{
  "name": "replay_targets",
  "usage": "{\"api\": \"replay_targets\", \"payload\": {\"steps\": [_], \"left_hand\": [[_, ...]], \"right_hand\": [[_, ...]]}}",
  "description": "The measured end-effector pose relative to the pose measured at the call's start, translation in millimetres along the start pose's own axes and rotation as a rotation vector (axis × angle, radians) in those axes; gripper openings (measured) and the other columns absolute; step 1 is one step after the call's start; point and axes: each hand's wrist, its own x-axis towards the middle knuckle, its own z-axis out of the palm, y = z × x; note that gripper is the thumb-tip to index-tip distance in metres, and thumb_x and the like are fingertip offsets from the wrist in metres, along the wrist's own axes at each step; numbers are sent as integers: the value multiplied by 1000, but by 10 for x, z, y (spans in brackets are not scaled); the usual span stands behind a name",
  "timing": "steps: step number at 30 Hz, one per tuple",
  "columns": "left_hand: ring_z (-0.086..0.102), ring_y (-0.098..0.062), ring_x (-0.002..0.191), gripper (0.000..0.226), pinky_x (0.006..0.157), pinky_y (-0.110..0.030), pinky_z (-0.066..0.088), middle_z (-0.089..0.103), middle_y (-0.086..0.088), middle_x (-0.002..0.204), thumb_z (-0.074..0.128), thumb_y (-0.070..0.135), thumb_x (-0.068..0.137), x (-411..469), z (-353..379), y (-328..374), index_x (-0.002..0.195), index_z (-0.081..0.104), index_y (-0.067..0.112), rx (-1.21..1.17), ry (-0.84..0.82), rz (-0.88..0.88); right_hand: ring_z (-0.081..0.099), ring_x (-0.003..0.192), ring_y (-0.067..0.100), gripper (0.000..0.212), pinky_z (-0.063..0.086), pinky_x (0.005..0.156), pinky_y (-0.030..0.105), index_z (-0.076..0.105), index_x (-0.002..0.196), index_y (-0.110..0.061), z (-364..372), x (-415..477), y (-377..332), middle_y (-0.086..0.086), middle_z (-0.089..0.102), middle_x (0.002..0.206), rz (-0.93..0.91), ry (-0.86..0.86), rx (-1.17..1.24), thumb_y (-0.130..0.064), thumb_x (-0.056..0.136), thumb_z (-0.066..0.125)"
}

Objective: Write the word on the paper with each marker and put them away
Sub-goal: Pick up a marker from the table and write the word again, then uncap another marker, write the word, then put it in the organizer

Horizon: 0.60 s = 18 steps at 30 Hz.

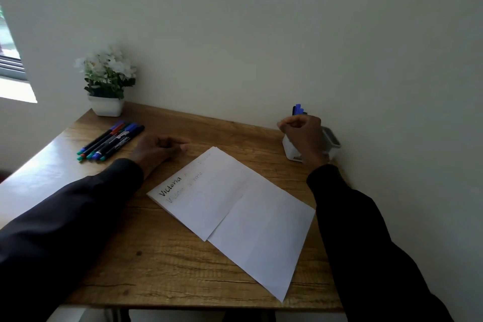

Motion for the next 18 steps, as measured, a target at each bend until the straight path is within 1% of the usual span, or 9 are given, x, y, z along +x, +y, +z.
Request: {"api": "replay_targets", "payload": {"steps": [1, 2, 4, 6, 8, 11, 14, 18], "left_hand": [[68, -14, 95, 23, 87, -27, 53, 74, -1, 99, 69, 16, 89, -41, -10, 33, 111, 72, 17, -16, -3, -2], [68, -12, 93, 23, 81, -23, 54, 74, -1, 101, 68, 15, 89, -74, -19, 27, 112, 72, 15, -32, 22, -19], [71, -8, 88, 22, 71, -16, 55, 75, 0, 99, 69, 13, 88, -162, -92, 61, 110, 73, 12, -62, 45, -2], [71, -5, 87, 19, 75, -17, 58, 76, 2, 95, 69, 10, 88, -257, -197, 66, 106, 73, 11, -56, 74, 19], [72, -7, 89, 17, 80, -21, 59, 76, 2, 95, 70, 10, 88, -356, -332, 71, 105, 73, 9, -59, 98, 29], [73, -13, 93, 19, 80, -23, 57, 77, 0, 97, 74, 13, 85, -505, -546, 39, 103, 75, 7, -91, 160, 21], [73, -14, 93, 22, 84, -26, 56, 77, -1, 96, 76, 15, 84, -665, -747, 15, 104, 74, 7, -146, 227, -3], [72, -16, 96, 27, 78, -21, 56, 76, -6, 99, 77, 16, 83, -857, -996, -46, 108, 74, 7, -184, 267, -6]], "right_hand": [[67, 73, 6, 7, 53, 68, 14, 76, 89, -6, 78, -84, -48, 2, 73, 82, -20, -56, 34, -6, 83, 80], [69, 74, 8, 8, 54, 67, 15, 76, 89, -5, 147, -158, -82, 3, 74, 82, -40, -110, 55, -6, 82, 81], [68, 70, 8, 10, 54, 64, 16, 77, 86, -7, 329, -288, -159, 3, 75, 80, -51, -226, 82, -11, 81, 84], [65, 64, 6, 10, 51, 60, 20, 77, 81, -10, 540, -399, -234, 4, 76, 76, -48, -329, 90, -15, 80, 85], [64, 62, 5, 9, 49, 59, 21, 78, 81, -11, 732, -490, -319, 5, 76, 75, -58, -407, 78, -16, 79, 85], [66, 64, 9, 8, 52, 57, 23, 77, 82, -11, 1003, -593, -437, 7, 77, 78, -76, -495, 50, -15, 80, 85], [66, 67, 9, 8, 52, 60, 25, 78, 83, -11, 1236, -643, -551, 5, 76, 79, -141, -558, 12, -15, 80, 85], [72, 79, 14, 10, 59, 71, 26, 79, 88, -9, 1568, -727, -789, 4, 77, 85, -242, -619, -31, -14, 81, 84]]}}
